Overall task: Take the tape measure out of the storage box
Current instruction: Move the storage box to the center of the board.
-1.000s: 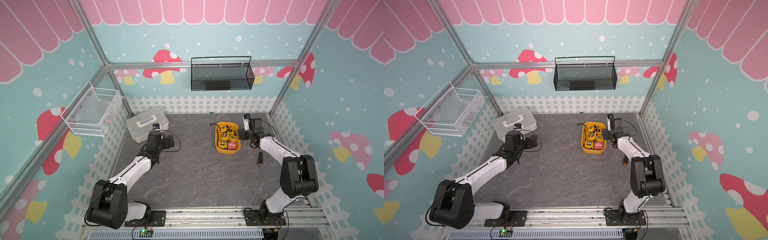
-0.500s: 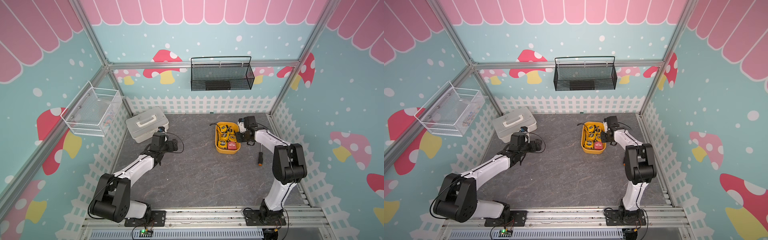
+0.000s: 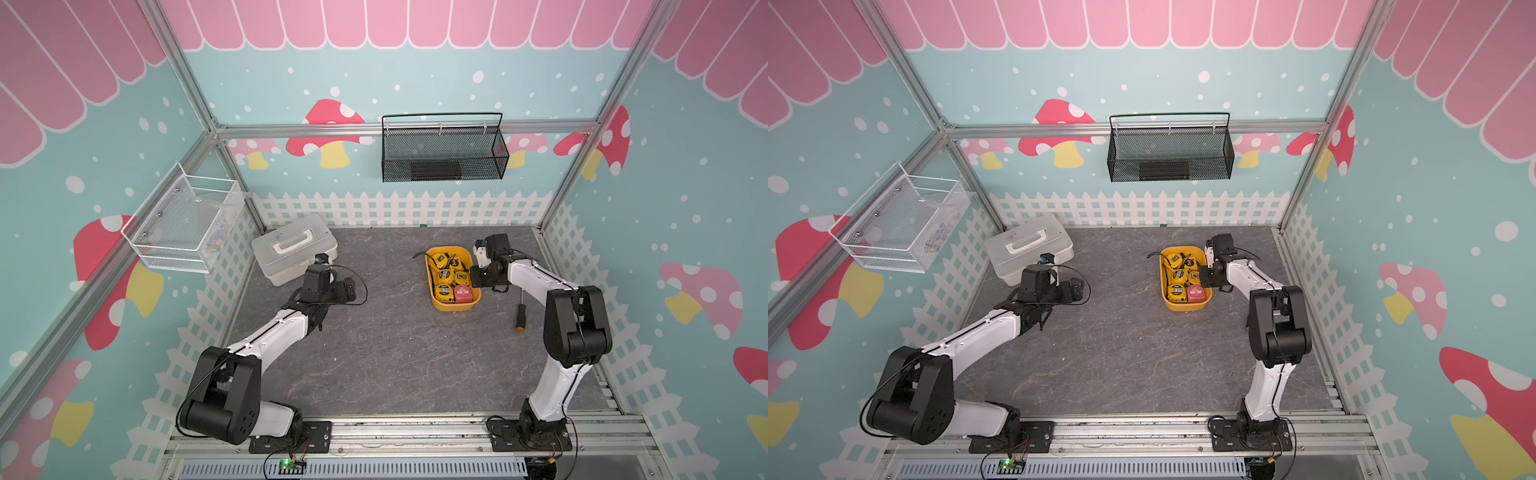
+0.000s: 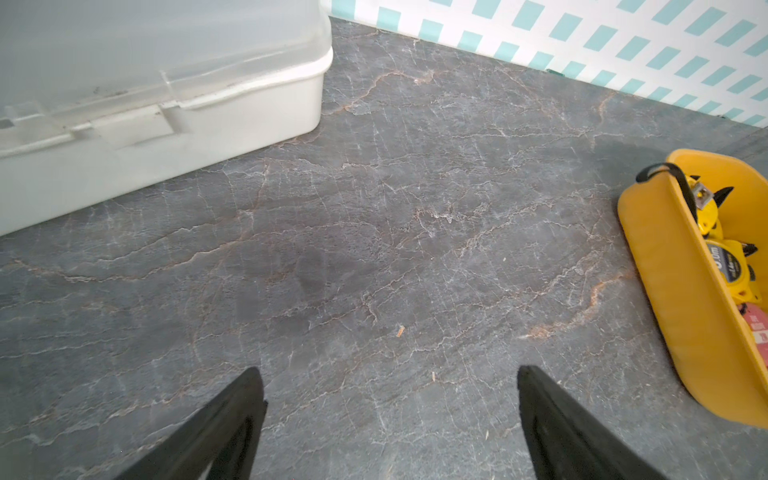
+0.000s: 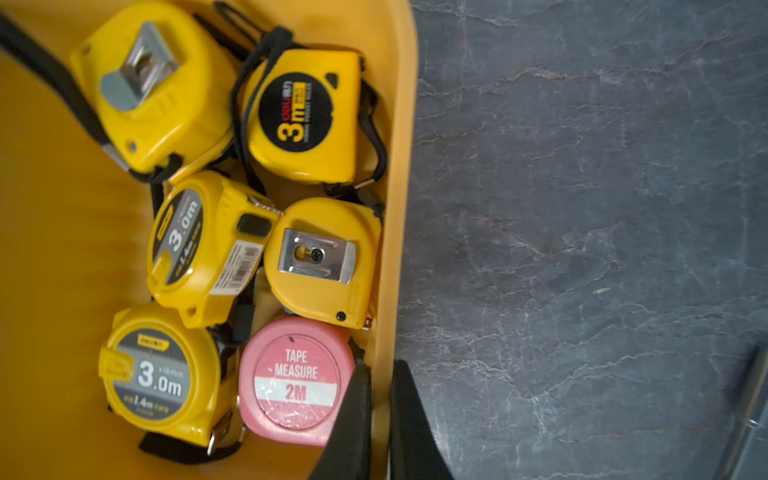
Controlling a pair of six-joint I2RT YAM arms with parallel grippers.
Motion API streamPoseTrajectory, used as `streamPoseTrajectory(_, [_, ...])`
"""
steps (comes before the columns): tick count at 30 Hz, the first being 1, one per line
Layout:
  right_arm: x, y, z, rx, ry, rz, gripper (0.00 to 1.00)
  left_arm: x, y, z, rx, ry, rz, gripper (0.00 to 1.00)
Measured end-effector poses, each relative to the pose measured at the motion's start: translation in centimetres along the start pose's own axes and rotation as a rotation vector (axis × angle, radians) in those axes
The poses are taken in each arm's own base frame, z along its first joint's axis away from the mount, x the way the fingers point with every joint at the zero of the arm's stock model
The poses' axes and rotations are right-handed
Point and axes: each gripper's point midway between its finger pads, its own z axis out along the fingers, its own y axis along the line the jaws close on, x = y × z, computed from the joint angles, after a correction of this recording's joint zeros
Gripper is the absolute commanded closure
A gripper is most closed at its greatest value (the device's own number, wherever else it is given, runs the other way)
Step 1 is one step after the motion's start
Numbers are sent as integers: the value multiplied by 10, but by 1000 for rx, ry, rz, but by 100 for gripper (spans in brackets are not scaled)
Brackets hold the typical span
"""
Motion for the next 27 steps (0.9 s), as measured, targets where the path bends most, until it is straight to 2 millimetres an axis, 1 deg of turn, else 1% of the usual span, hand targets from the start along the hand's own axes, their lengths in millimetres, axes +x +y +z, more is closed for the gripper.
streamPoseTrajectory(7, [14,32,-4,-55,31,-24,93,5,3,3,-16,15,-30,5])
streamPoseTrajectory(9, [18,44,-5,-72,40,-24,92,5,4,4,-21,17,-40,5])
streamPoseTrajectory(12, [28,68,-8,-100,61,-25,91,6,5,4,-26,19,-51,5])
streamPoseTrajectory(16, [50,103,-15,-151,91,-26,91,7,7,5,-36,22,-66,5])
streamPoseTrajectory(21, [75,138,-25,-199,134,-33,91,11,10,9,-48,33,-84,6])
streamPoseTrajectory(24, [86,154,-29,-219,158,-34,91,12,9,10,-49,36,-95,7])
streamPoseTrajectory(27, [92,162,-31,-225,175,-28,91,13,8,10,-46,37,-99,7])
